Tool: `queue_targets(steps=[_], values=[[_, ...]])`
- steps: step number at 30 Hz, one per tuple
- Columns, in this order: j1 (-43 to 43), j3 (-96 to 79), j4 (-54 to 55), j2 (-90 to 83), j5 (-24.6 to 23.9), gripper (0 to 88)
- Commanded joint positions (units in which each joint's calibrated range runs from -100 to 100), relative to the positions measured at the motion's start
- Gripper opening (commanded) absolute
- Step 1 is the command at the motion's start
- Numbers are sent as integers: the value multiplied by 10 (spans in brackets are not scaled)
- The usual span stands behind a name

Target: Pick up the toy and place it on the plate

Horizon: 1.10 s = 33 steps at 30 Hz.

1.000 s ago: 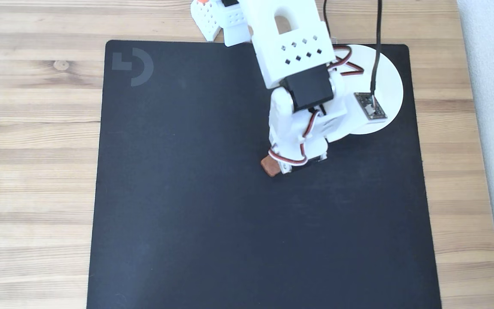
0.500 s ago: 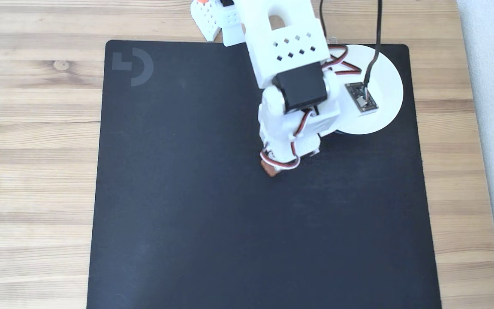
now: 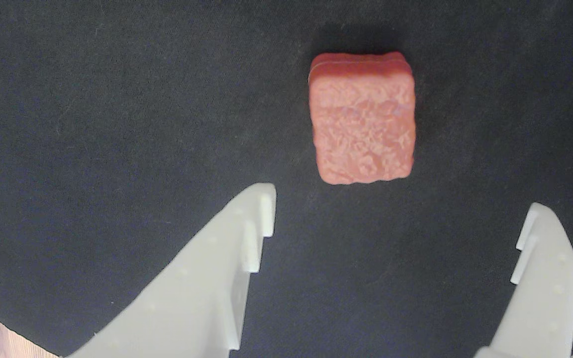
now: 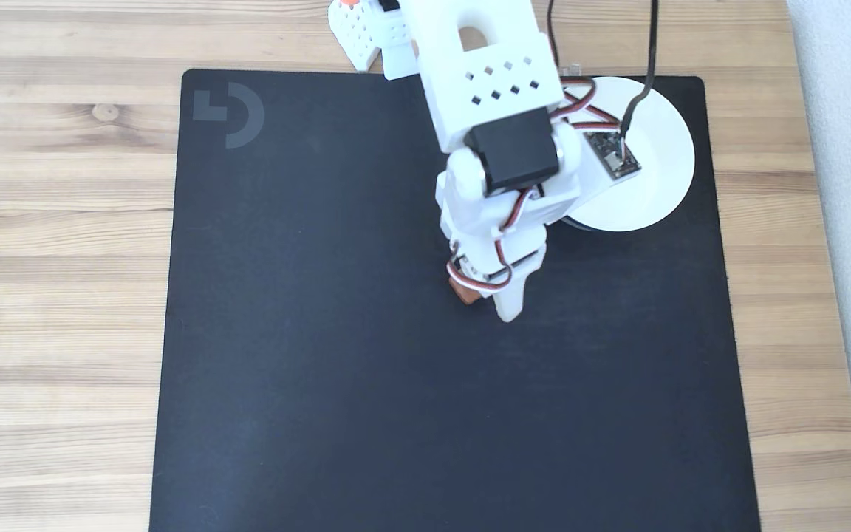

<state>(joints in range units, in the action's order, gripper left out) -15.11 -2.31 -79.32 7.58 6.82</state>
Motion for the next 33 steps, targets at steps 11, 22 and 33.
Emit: queue_targets(steps=[11,22,33], values=[[5,23,-15,-3,52,338],[7,22,-10,-1,51,338],[8,14,-9,0,50,338]])
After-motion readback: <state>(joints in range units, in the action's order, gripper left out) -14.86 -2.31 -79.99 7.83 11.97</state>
